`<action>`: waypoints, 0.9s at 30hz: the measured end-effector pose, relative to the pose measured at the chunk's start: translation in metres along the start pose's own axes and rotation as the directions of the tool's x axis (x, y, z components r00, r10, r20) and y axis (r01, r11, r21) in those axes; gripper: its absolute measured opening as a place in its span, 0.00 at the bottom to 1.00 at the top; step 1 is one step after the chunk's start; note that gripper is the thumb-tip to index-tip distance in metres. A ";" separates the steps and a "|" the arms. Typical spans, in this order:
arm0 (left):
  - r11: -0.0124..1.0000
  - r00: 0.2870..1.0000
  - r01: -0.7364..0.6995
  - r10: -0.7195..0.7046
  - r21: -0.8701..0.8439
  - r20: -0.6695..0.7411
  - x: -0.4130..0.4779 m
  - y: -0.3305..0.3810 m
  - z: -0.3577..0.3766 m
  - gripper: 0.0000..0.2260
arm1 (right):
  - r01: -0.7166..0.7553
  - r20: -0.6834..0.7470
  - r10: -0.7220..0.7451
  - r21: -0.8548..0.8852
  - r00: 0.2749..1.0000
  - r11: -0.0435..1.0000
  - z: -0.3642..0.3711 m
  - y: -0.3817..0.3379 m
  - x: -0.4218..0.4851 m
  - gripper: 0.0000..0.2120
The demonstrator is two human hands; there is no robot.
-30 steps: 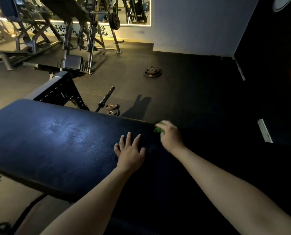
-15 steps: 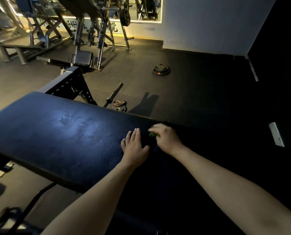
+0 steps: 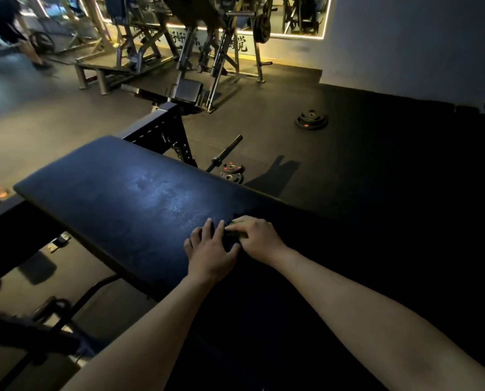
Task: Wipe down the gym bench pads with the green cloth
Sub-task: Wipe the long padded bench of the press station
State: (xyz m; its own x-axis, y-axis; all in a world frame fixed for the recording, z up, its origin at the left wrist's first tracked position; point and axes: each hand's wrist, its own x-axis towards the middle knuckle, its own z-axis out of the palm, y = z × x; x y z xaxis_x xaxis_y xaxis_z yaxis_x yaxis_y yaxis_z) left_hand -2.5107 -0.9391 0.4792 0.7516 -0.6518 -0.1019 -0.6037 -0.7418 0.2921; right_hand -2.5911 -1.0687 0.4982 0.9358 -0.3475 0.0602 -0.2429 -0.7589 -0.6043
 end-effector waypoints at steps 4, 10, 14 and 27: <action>1.000 1.000 0.011 -0.011 0.014 -0.018 -0.004 0.001 0.003 0.32 | -0.071 -0.078 0.065 -0.087 0.995 0.994 -0.027 0.028 0.009 0.19; 0.996 0.993 0.083 -0.082 0.012 -0.085 -0.014 0.010 0.006 0.27 | -0.304 -0.255 0.274 -0.088 0.927 0.949 -0.050 0.067 -0.014 0.25; 0.993 0.991 0.111 -0.113 -0.030 -0.069 -0.023 0.016 0.005 0.25 | -0.199 -0.231 0.176 -0.084 0.957 0.976 -0.025 0.044 -0.031 0.23; 0.992 0.992 0.055 -0.067 -0.110 -0.108 -0.094 0.012 0.012 0.32 | -0.085 -0.265 0.067 -0.056 0.962 0.995 -0.034 0.029 -0.055 0.23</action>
State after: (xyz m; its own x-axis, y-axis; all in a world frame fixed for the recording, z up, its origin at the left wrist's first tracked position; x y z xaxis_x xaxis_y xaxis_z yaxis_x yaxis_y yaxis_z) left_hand -2.5917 -0.8886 0.4813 0.8148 -0.5795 -0.0176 -0.5284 -0.7548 0.3887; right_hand -2.6579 -1.0906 0.5041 0.8160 -0.5314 0.2277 -0.3357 -0.7562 -0.5617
